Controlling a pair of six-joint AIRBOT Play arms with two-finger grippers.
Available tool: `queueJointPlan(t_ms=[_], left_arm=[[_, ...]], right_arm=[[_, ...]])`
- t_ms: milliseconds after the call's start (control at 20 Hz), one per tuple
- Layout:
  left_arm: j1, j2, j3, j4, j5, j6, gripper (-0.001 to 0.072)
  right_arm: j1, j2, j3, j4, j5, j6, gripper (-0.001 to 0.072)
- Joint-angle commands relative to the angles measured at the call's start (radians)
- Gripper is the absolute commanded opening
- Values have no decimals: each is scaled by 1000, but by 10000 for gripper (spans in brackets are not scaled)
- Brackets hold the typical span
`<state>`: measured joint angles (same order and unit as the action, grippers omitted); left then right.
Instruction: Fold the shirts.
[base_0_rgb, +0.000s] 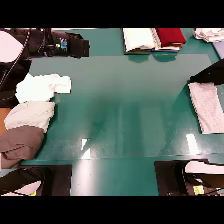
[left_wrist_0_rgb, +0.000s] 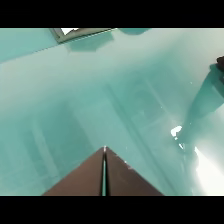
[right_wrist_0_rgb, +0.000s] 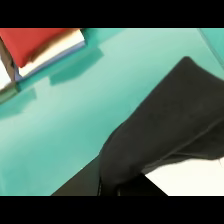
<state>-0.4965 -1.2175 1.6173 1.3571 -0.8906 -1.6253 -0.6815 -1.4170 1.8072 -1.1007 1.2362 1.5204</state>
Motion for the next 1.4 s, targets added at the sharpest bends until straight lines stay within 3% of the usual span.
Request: queueJointPlan(t_ms=[0, 250, 700, 750, 900, 950, 1150, 1350], left_arm=[[0, 0, 0, 0, -15, 3, 25], [0, 0, 0, 1, -42, 10, 25], [0, 0, 0, 20, -45, 11, 25], [0, 0, 0, 20, -45, 11, 25], [0, 0, 0, 23, -45, 11, 26], [0, 0, 0, 23, -45, 11, 25], [0, 0, 0, 23, -45, 11, 25], [0, 0, 0, 24, -34, 10, 26]], right_arm=[[-14, 13, 0, -2, 106, 1, 16], [-16, 34, -19, -92, 167, 2, 16], [-99, 227, -410, -329, 166, 4, 21], [-113, 246, -450, -367, 170, 4, 51], [-164, 301, -560, -467, 169, 5, 565], [-186, 315, -576, -471, 169, 5, 610], [-175, 370, -526, -322, 126, 4, 609], [51, 420, -447, -111, 66, 4, 609]])
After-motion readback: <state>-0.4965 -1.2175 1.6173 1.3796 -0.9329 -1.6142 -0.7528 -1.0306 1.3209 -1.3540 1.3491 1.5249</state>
